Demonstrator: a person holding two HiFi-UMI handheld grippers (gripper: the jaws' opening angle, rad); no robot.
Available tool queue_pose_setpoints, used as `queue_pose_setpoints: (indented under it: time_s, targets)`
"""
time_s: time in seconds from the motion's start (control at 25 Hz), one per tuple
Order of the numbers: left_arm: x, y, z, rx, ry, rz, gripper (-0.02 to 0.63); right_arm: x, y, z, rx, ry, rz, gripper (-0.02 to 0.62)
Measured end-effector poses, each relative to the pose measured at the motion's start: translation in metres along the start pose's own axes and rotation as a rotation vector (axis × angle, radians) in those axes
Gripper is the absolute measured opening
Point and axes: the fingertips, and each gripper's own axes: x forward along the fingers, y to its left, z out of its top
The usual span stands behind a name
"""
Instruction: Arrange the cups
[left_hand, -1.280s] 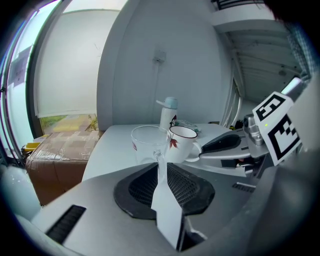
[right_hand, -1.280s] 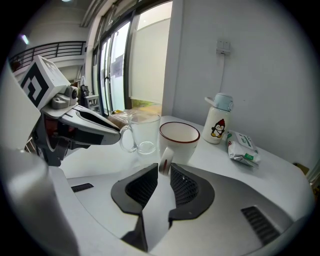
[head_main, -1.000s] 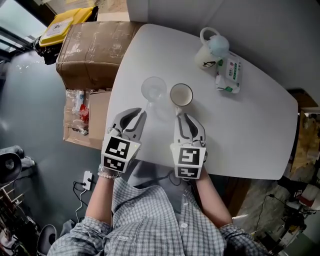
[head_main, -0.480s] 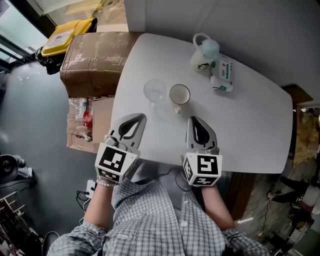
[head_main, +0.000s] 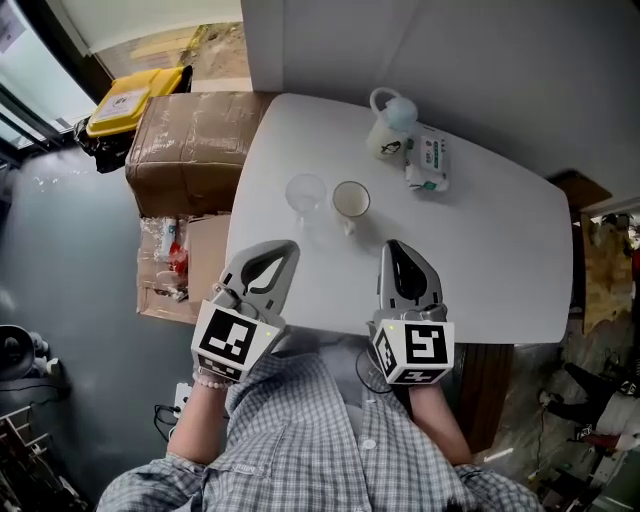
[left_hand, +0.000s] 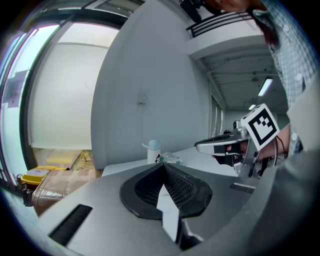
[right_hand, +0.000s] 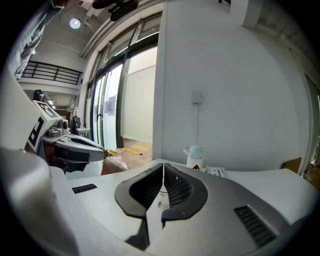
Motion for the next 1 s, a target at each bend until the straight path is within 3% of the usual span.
queue_pose_setpoints:
  time_s: [0.44,1.0]
  targets:
    - [-0.005,0.0,0.036,0.03,-0.089,-0.005,0.009,-0.013,-0.001,0.038,-0.034,-0.089,-0.009,0.026]
    - [0.002,-0.01,0.043,0.061,-0.093,-0.02,0.009,-0.016,0.002,0.04,-0.033,-0.092,0.014,0.023]
